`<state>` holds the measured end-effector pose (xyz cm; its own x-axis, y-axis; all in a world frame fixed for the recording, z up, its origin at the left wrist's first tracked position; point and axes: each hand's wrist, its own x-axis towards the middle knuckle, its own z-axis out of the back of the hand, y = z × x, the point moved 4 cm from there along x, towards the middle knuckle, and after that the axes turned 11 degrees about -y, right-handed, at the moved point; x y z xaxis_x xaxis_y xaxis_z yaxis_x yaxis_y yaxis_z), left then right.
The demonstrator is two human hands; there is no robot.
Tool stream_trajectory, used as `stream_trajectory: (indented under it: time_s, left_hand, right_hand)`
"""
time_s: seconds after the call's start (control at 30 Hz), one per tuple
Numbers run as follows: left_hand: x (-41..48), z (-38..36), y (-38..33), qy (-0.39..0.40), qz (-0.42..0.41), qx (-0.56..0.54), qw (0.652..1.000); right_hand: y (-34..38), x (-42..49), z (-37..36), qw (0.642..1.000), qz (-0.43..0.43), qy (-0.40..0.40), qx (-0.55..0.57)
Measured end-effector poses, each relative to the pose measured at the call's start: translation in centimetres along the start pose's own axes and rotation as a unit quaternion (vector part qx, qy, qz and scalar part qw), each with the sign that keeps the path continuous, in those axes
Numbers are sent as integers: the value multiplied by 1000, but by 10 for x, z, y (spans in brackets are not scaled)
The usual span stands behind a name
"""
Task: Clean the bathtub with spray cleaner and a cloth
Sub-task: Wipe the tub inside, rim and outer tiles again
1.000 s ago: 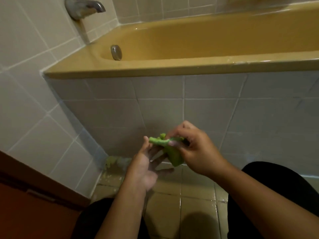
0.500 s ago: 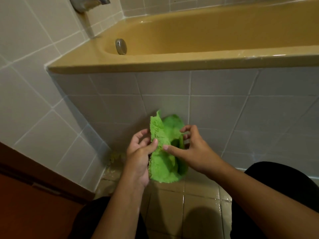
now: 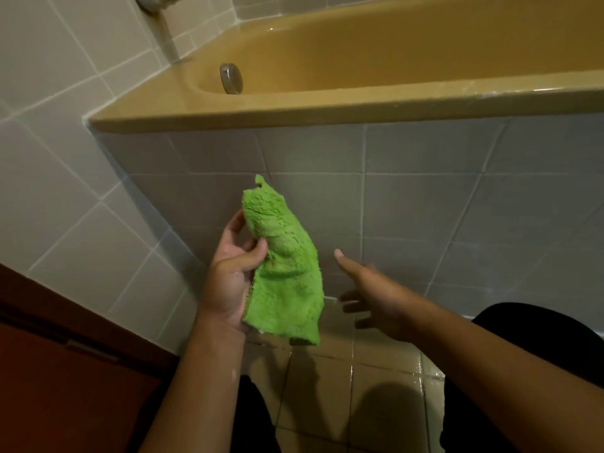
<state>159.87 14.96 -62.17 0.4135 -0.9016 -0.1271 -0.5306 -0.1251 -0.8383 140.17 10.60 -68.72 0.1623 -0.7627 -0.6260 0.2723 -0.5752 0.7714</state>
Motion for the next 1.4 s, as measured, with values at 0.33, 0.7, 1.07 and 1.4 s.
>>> stream_trajectory:
  time_s: [0.33, 0.7, 1.07, 1.4]
  left_hand:
    - [-3, 22, -16, -22, -16, -80, 996]
    - [-9, 49, -34, -82, -56, -49, 994]
    - [-14, 68, -21, -69, -33, 362, 929]
    - [-6, 59, -1, -35, -110, 738, 665]
  right_hand:
    - [-10, 1, -56, 965, -45, 183, 183]
    - [16, -26, -62, 938, 118, 161, 283]
    - [64, -35, -13, 893, 391, -69, -214]
    - [74, -25, 11, 748, 529, -175, -361]
